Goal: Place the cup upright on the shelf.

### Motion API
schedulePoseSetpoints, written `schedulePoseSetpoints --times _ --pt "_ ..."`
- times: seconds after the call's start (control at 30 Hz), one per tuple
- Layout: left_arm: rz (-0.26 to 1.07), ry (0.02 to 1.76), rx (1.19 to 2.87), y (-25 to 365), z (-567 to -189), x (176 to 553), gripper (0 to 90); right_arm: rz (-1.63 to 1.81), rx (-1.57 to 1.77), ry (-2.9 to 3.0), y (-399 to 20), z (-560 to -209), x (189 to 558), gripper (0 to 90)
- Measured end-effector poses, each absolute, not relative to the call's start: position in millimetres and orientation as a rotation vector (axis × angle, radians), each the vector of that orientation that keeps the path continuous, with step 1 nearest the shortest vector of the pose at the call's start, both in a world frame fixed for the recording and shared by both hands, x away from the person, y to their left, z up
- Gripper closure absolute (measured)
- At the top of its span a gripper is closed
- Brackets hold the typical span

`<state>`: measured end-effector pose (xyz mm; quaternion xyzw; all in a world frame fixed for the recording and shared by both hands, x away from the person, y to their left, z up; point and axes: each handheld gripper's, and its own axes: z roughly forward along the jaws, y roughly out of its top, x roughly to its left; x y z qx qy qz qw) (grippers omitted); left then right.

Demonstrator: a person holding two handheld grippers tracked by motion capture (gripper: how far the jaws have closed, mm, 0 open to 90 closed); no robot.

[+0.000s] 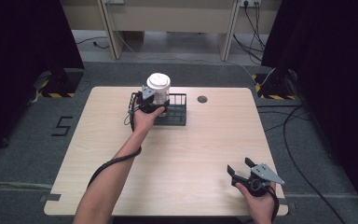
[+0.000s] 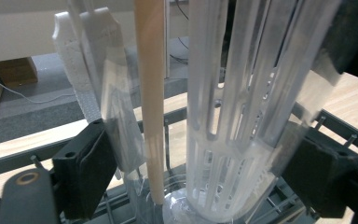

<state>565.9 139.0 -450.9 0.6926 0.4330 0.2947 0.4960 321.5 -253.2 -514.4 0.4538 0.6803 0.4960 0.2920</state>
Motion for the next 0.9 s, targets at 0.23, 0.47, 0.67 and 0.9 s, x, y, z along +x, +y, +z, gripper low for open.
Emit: schedulePoseSetpoints --times 0.23,0.47,0.67,0.9 --pt "0.727 1.029 1.682 142 -442 558 14.5 1.322 1.211 1.816 -253 -514 322 19.1" --pt "0.726 1.011 1.681 149 -436 546 14.5 1.315 1.209 1.819 -253 -514 322 19.1" --pt "0.718 0.986 1.694 158 -432 530 14.5 1.309 1.209 1.822 -252 -514 322 19.1" --pt "0.707 0.968 1.706 169 -428 512 14.5 1.310 1.212 1.821 -252 -514 322 19.1"
